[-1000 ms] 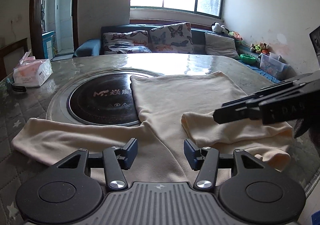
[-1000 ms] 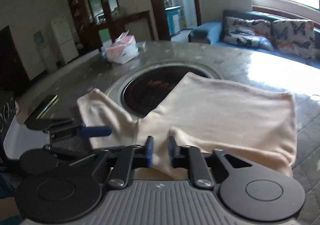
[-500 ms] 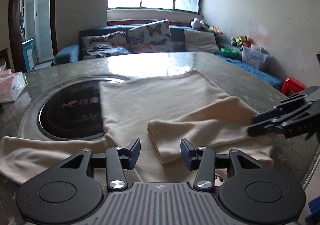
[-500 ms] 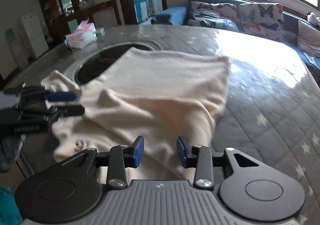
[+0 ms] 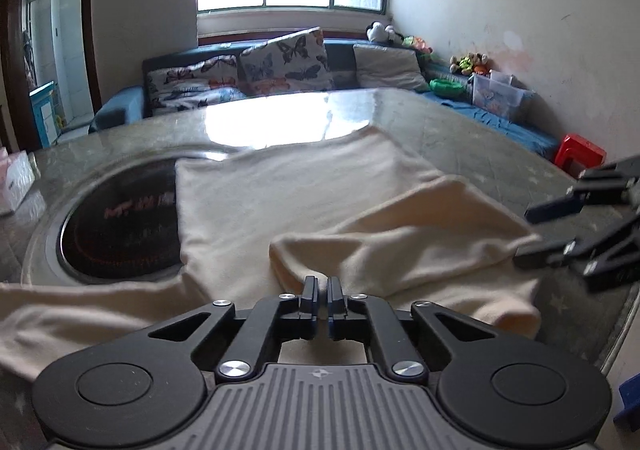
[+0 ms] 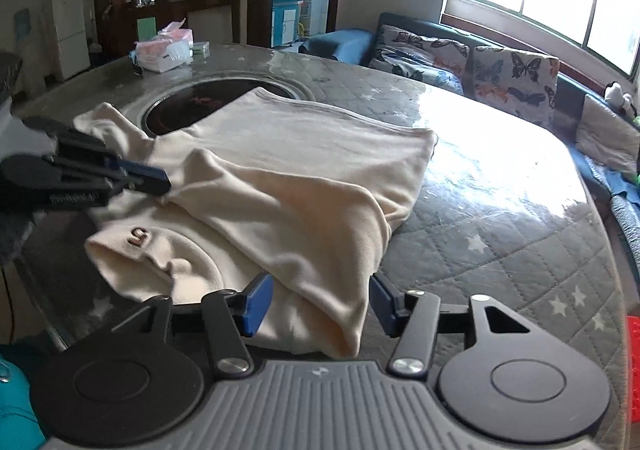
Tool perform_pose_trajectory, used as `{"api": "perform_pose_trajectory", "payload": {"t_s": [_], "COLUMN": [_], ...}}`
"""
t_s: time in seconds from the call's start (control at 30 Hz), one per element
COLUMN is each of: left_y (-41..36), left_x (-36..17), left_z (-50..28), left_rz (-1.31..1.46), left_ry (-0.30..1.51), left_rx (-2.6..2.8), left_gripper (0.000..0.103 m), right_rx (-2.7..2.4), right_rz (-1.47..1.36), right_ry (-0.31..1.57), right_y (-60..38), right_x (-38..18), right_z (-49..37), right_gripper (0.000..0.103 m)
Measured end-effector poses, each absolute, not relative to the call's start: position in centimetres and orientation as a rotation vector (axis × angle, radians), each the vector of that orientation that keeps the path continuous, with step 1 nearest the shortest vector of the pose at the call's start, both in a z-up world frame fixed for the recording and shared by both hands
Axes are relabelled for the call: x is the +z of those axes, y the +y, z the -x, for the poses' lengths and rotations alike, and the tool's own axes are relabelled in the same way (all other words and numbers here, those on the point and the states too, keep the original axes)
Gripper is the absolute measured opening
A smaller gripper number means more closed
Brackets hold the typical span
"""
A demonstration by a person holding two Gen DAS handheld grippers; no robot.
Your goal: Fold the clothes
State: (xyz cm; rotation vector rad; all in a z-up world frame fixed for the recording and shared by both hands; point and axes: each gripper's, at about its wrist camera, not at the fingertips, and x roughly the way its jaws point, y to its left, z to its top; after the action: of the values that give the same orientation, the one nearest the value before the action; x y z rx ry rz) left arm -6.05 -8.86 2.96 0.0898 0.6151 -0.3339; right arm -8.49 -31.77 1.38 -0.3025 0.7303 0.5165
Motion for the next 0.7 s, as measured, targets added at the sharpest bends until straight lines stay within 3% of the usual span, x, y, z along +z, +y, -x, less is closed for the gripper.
{"api": "perform_pose_trajectory", "payload": {"t_s": [0.17, 0.43, 0.7], "left_y": [-9.6, -11.3, -10.6], "left_x": [7.3, 13.8, 12.9], "left_z": [5.5, 4.2, 4.6], "left_rz": [-0.125, -0.129, -0.128], "left_ry": [0.499, 0.363, 0.377], "left_rx": [-0.359, -0.425, -0.400], "left_gripper": [0.004, 0.003, 0.004], "right_rx": [0.501, 0.461, 0.414], "right_rz": [0.345, 0.346, 0.359], "right_ry": [0.700, 0.676, 0.662], "right_y": [-31.6, -31.6, -32.7], "right_x": [0.9, 0.1, 0.0], "right_z": [8.7, 8.0, 8.5], "right_gripper": [0.066, 0.067, 0.067]}}
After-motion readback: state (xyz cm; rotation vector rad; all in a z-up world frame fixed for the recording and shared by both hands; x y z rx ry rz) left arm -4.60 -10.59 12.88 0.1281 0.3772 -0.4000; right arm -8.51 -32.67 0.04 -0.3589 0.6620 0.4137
